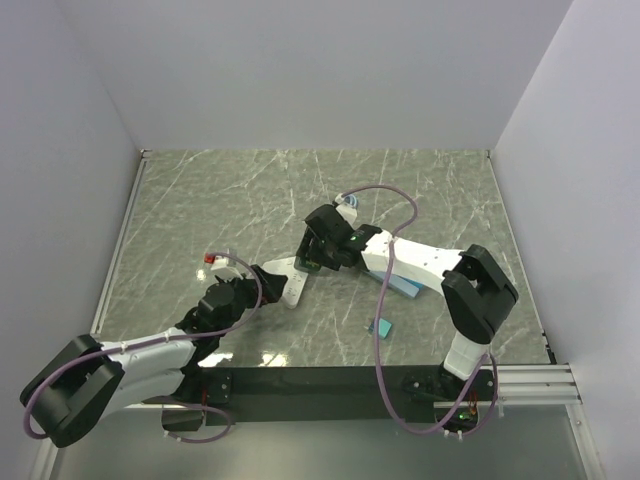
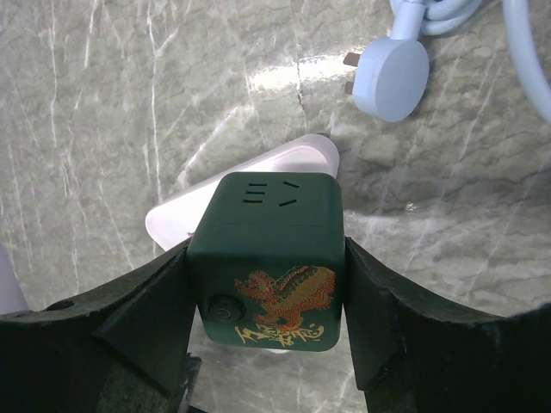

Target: Insert the plug

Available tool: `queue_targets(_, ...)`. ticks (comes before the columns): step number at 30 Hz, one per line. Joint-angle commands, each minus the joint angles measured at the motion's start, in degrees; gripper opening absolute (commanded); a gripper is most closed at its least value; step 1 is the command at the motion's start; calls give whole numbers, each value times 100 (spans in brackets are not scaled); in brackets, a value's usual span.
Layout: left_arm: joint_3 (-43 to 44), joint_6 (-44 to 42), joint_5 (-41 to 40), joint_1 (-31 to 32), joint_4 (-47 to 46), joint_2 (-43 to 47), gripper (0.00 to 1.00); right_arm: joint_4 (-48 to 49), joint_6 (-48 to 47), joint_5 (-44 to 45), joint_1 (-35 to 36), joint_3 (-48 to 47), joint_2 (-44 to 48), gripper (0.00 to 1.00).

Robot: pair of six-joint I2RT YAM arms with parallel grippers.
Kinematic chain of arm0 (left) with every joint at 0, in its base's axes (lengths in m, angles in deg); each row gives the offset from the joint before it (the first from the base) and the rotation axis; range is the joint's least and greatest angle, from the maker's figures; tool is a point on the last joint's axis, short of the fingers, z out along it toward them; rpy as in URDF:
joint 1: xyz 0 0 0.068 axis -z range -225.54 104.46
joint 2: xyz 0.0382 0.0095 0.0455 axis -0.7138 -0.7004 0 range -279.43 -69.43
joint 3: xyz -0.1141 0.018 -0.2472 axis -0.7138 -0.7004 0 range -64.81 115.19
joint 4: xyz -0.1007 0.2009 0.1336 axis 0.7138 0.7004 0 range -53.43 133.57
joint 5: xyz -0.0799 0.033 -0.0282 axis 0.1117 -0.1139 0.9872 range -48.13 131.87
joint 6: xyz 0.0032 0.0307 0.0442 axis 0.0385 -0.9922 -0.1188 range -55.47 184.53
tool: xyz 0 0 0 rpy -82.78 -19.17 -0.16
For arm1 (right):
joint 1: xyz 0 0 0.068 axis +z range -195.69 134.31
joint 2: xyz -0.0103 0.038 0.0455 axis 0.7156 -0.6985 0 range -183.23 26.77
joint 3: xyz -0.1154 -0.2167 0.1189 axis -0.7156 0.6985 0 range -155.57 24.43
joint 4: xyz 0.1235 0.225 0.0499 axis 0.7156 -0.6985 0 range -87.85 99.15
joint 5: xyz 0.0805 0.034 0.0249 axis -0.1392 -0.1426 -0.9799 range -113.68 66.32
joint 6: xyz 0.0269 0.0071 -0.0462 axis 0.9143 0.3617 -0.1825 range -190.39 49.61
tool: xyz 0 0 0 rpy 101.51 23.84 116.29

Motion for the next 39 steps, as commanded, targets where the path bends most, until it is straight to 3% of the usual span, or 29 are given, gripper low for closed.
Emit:
queue_targets(1, -3, 21, 130, -20, -369, -19, 99, -112, 149, 123, 116, -180, -209, 0)
queue_targets(18, 49, 30, 306, -20, -633, -432, 100, -306, 289, 220, 239, -110, -78, 0)
queue_targets(39, 23, 12, 218, -20, -440, -160, 99, -631, 210, 229, 283, 31, 133, 0)
